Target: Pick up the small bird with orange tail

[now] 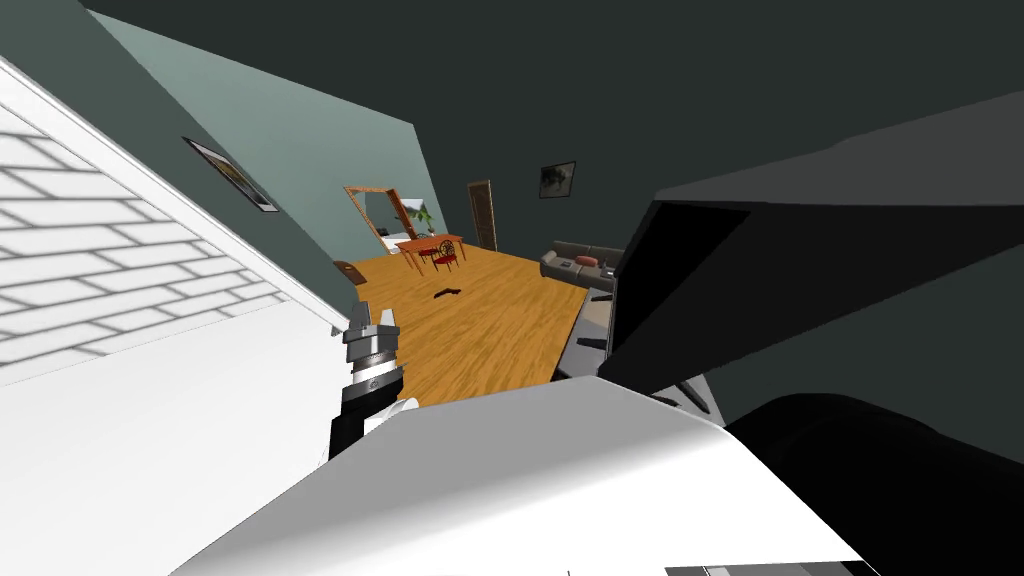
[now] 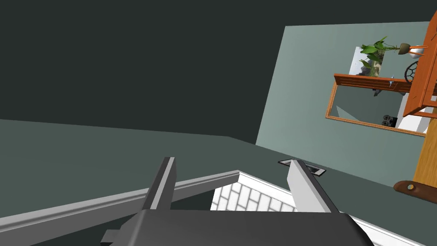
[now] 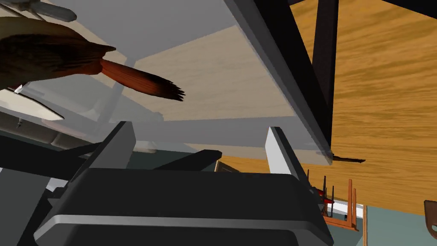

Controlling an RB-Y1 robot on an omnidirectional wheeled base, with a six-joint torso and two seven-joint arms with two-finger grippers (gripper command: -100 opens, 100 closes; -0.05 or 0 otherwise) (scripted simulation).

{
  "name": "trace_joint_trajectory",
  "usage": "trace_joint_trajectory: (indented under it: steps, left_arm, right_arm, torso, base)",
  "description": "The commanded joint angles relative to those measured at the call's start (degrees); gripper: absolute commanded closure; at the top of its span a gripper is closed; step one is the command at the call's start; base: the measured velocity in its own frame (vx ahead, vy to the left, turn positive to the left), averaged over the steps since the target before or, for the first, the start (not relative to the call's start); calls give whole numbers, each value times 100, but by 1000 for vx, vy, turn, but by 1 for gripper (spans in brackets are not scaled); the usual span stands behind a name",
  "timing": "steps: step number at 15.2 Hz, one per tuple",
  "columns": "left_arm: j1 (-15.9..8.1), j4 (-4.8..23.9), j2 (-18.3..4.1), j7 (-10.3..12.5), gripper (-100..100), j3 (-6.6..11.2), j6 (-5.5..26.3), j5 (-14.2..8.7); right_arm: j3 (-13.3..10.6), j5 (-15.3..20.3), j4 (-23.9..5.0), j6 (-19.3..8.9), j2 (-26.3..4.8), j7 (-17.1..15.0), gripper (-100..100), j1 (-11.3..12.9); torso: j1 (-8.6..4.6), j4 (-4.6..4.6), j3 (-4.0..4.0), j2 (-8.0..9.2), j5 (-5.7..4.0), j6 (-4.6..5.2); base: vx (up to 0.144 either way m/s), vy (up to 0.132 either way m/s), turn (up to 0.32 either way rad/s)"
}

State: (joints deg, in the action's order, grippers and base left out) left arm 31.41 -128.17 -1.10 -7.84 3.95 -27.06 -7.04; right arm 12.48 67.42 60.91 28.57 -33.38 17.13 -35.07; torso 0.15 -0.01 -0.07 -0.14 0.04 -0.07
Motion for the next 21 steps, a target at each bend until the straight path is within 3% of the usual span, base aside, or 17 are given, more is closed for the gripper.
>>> trace_joint_trajectory:
  steps: [1, 3, 4, 5, 7, 10, 11, 14, 16, 18, 20, 21]
  left_arm:
    - [0, 0, 0, 0, 0, 0, 0, 0]
    - [1, 0, 0, 0, 0, 0, 0, 0]
    - [1, 0, 0, 0, 0, 1, 0, 0]
    - [2, 0, -1, 0, 0, 2, 0, 0]
    - [1, 0, 0, 0, 0, 1, 0, 0]
    - [1, 0, 0, 0, 0, 1, 0, 0]
    - [0, 0, 0, 0, 0, 1, 0, 0]
    - [1, 0, -1, 0, 0, 1, 0, 0]
    - [1, 0, 0, 0, 0, 1, 0, 0]
    - [1, 0, 0, 0, 0, 1, 0, 0]
    - [1, 0, -1, 0, 0, 1, 0, 0]
    - [1, 0, -1, 0, 0, 2, 0, 0]
  right_arm:
    - [47, 278, -259, -27, -45, 95, -100, -30]
    - [90, 520, -525, -49, -96, 197, -100, -53]
    - [90, 548, -525, -49, -96, 197, -100, -53]
    - [131, 753, -780, -70, -141, 296, -100, -76]
    - [131, 807, -780, -70, -141, 296, -100, -76]
    - [202, 1213, -1250, -110, -213, 478, -100, -115]
    - [202, 1288, -1250, -110, -213, 478, -100, -115]
    - [259, 1641, -1662, -144, -262, 638, -100, -147]
    - [259, 1708, -1662, -144, -262, 638, -100, -147]
    - [302, 2045, -2005, -173, -289, 771, -100, -172]
    - [302, 2058, -2005, -173, -289, 771, -100, -172]
    - [317, 2204, -2148, -184, -296, 827, -100, -181]
  torso:
    - [0, 0, 0, 0, 0, 0]
    - [-7, -4, -10, -17, -1, 1]
    - [-12, -5, -10, -15, -2, 5]
    - [-12, -4, -5, -6, -2, 10]
    - [-8, 0, 2, 7, -2, 6]
    - [-8, 1, 5, 12, -2, 6]
    - [-7, 1, 4, 10, -2, 4]
    - [-12, -1, 2, 6, -2, 7]
    - [-12, 0, 3, 8, -3, 7]
    - [-9, 1, 6, 13, -2, 7]
    - [-13, 1, 4, 10, -2, 7]
    - [-12, 1, 5, 12, -3, 10]
  base:
    - [119, 16, 394]
    - [102, -2, 307]
    - [58, -15, 64]
    - [47, -3, 176]
    - [29, 0, 163]
    - [37, 2, 243]
    - [52, -7, 221]
    - [51, -16, 206]
    - [35, -15, 117]
    - [35, -14, 197]
    - [37, -21, 151]
    - [23, -13, 116]
